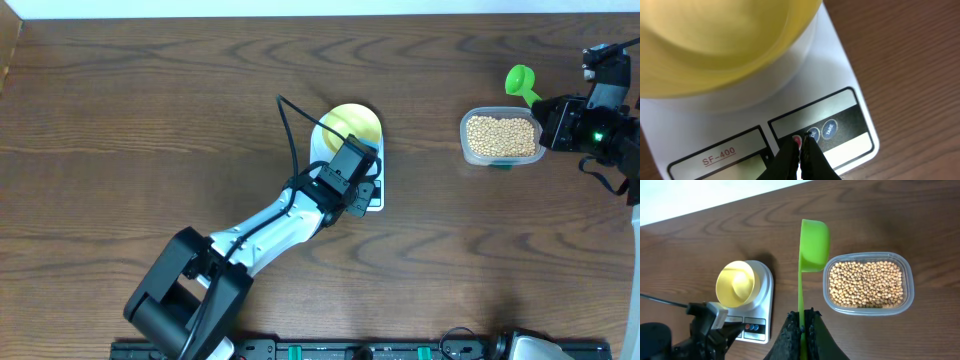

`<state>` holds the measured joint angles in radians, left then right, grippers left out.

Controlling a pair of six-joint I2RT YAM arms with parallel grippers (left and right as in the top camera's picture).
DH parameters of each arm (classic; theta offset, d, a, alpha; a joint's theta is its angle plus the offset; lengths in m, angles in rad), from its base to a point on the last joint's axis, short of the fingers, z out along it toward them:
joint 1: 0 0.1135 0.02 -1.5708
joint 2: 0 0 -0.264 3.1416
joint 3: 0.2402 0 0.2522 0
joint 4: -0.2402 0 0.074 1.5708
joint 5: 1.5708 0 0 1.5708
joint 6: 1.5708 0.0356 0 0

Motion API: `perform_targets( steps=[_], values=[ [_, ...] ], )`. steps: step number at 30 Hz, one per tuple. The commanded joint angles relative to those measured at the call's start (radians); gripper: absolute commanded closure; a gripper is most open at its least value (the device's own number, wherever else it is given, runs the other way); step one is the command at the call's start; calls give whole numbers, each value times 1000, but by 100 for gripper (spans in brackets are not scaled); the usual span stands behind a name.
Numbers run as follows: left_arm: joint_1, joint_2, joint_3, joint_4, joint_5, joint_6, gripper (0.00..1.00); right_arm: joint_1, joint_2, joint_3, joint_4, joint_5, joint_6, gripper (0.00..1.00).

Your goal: Scoop item into bowl and weigh 50g on scale

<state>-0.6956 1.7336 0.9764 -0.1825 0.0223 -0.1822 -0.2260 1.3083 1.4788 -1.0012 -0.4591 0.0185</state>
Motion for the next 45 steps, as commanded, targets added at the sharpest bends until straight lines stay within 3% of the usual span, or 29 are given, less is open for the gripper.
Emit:
perform_targets(
  steps=[1, 45],
  values=[
    [-1, 33, -13, -2, -16, 14, 93, -2, 1, -4, 3, -3, 10, 99],
    [0, 62, -13, -1, -31, 21, 93, -2, 1, -4, 2, -3, 10, 99]
  ],
)
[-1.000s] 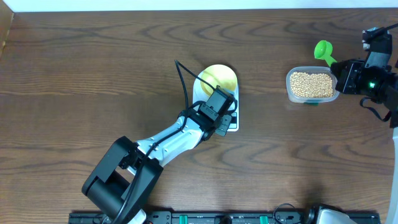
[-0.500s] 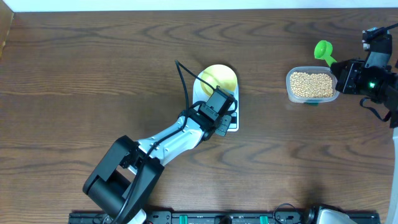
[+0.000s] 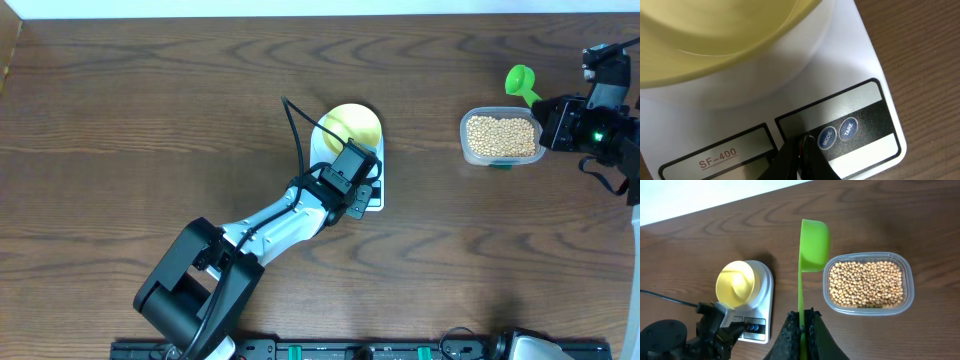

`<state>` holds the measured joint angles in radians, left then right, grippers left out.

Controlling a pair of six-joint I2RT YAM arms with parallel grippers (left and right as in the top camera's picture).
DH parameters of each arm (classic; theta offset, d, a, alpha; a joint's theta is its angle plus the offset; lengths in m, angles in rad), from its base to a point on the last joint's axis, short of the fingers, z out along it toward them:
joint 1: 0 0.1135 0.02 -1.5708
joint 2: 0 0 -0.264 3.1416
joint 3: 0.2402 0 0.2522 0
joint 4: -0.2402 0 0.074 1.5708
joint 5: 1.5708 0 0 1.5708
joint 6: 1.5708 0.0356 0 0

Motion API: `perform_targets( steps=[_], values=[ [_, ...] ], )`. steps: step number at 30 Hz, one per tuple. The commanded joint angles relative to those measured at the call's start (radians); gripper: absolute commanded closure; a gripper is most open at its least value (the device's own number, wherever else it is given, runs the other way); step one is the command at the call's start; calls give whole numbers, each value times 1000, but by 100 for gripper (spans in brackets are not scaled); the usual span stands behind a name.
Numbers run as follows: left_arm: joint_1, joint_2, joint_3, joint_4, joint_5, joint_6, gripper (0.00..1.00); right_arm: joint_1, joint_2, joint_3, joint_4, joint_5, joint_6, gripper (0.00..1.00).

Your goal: Scoop item into bowl and weigh 50g on scale

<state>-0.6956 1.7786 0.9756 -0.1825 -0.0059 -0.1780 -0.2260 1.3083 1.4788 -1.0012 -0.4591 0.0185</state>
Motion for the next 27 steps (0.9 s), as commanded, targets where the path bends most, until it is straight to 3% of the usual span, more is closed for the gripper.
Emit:
perform_targets(
  steps=[1, 27],
  values=[
    [0, 17, -12, -2, -3, 17, 93, -2, 1, -4, 3, -3, 10, 98],
    [-1, 66, -12, -6, -3, 17, 93, -2, 1, -4, 2, -3, 10, 98]
  ],
)
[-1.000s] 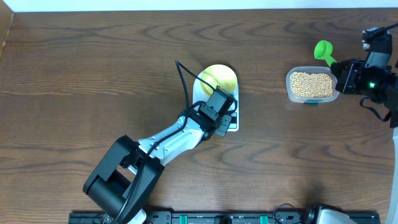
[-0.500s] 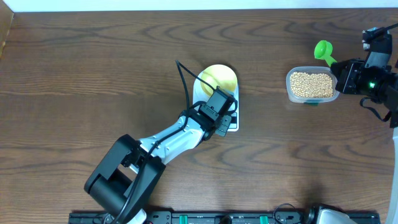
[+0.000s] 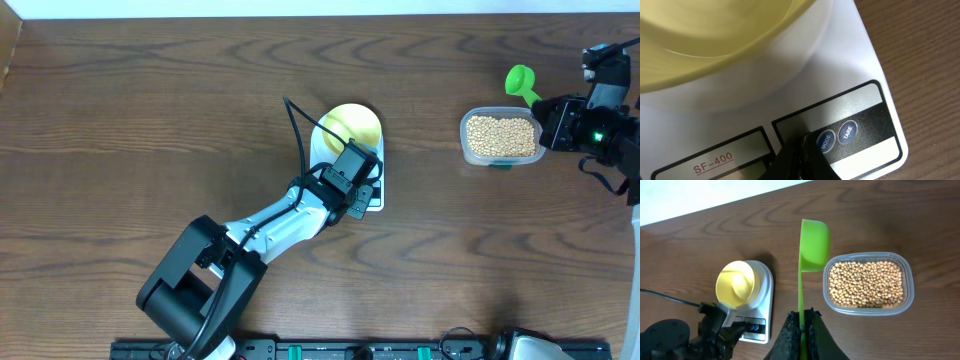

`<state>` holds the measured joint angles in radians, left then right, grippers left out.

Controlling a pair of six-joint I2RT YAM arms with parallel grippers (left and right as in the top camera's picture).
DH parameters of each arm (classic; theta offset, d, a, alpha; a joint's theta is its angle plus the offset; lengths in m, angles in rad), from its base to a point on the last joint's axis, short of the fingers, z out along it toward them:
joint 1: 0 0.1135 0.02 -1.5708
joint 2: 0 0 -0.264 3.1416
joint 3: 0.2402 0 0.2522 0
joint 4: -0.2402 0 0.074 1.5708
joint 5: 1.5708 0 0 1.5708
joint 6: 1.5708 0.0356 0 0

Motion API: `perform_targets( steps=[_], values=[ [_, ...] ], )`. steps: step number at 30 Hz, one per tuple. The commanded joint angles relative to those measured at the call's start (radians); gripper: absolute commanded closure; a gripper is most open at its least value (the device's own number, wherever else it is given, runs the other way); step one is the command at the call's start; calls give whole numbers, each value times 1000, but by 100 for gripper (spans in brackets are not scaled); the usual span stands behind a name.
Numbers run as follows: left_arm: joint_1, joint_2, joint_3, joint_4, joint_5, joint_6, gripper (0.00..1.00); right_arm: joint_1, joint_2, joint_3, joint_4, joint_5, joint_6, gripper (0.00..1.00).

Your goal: Scoop item into bowl and weigh 50g on scale

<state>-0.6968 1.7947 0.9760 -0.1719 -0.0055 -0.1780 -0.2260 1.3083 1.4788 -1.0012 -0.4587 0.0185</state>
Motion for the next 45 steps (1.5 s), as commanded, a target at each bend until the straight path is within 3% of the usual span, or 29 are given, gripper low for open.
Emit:
perform_targets(
  steps=[1, 45],
  values=[
    [1, 50, -12, -21, -3, 17, 93, -2, 1, -4, 1, -3, 10, 99],
    [1, 82, -39, -92, -6, -6, 93, -2, 1, -4, -26, -3, 2, 99]
  ],
)
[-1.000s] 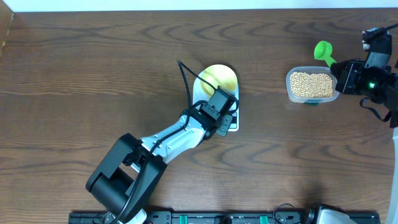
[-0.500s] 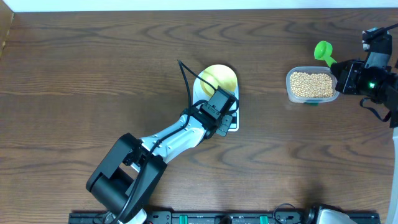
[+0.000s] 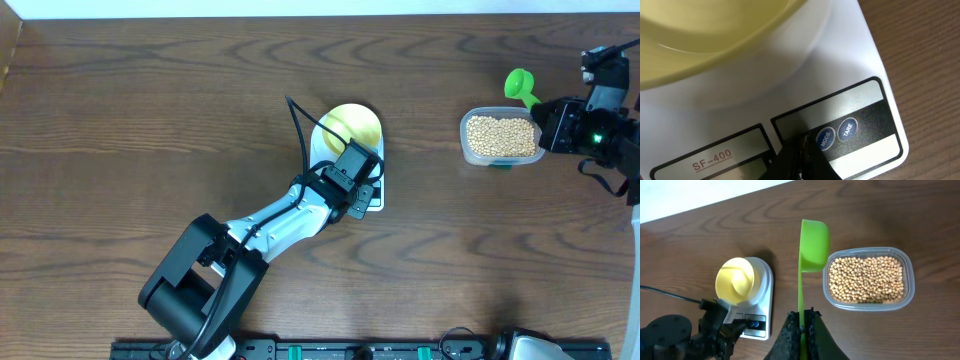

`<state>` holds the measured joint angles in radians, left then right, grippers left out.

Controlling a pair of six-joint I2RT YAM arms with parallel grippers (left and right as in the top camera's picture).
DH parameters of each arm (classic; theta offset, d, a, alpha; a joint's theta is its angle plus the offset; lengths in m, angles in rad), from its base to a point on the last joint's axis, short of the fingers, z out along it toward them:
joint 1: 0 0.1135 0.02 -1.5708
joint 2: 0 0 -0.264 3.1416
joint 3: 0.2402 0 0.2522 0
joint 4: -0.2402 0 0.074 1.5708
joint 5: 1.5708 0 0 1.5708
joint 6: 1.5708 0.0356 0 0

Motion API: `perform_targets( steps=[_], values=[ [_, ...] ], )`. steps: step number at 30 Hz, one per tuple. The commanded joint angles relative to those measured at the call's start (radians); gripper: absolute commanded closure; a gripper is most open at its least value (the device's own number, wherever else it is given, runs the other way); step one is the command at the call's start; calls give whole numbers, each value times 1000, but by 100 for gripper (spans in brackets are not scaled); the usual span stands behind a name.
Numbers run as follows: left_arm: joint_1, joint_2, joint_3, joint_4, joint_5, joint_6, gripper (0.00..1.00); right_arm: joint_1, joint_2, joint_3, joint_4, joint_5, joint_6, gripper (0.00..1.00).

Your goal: Scoop item into bowl and weigh 50g on scale

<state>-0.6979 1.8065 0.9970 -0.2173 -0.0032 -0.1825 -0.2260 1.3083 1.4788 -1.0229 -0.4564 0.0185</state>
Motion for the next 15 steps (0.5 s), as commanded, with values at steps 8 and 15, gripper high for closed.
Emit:
perform_targets(
  steps=[8, 15],
  values=[
    [2, -63, -31, -119, -5, -22, 93, -2, 1, -4, -10, -5, 2, 98],
    [2, -416, -31, -182, -5, -66, 93, -2, 1, -4, -15, -5, 2, 98]
  ],
)
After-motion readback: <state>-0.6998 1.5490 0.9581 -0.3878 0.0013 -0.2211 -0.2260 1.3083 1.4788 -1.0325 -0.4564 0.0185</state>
